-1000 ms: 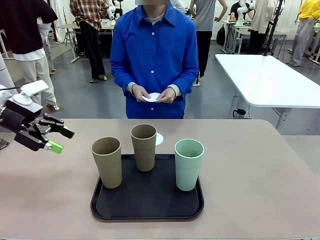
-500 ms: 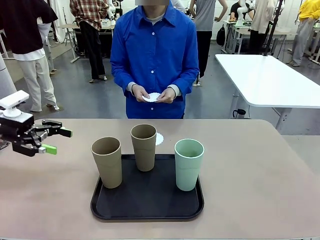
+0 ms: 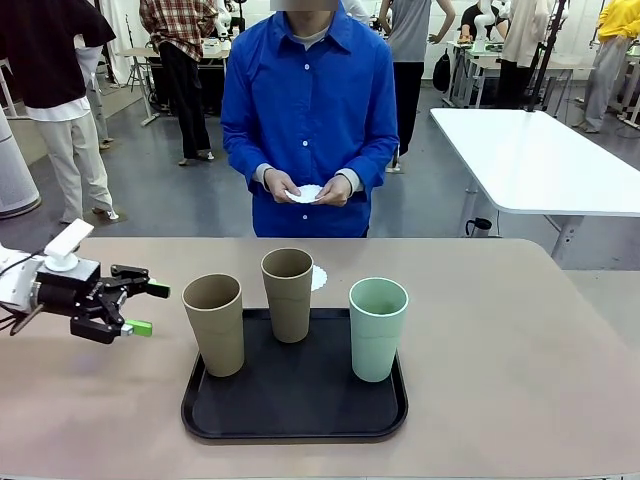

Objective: Place coasters on the table and set cups on them.
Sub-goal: Pick up one Reusable plastic cup and place it on a coaster set by the human.

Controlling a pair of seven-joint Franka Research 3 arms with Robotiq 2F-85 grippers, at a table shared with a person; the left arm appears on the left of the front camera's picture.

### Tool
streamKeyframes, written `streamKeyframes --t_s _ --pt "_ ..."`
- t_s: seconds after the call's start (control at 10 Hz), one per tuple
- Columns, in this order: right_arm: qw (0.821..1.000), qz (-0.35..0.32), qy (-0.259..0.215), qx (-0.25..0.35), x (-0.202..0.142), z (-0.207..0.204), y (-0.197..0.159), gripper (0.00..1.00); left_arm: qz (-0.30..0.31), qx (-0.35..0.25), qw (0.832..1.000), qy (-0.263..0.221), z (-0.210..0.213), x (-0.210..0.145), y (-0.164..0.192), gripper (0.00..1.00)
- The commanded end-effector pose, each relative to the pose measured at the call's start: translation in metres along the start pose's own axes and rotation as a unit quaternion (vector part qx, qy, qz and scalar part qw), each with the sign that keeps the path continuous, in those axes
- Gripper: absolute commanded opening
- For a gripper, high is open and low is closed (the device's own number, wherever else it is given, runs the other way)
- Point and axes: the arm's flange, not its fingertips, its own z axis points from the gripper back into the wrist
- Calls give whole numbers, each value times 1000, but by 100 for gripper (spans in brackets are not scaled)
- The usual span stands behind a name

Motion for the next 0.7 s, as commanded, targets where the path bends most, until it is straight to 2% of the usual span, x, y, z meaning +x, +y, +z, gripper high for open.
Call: streamKeyframes --t_s 0.0,0.2,0.3,0.6 --pt "1000 2 1 4 0 0 0 100 -8 -4 1000 2 -20 -11 1 100" --pt "1000 2 1 4 0 0 0 100 1 13 1000 12 -31 -12 1 100" --pt "1000 2 1 4 0 0 0 100 10 -20 1000 3 -18 -8 -2 100" --pt "1000 2 1 4 0 0 0 100 10 -20 1000 3 -18 -8 -2 100"
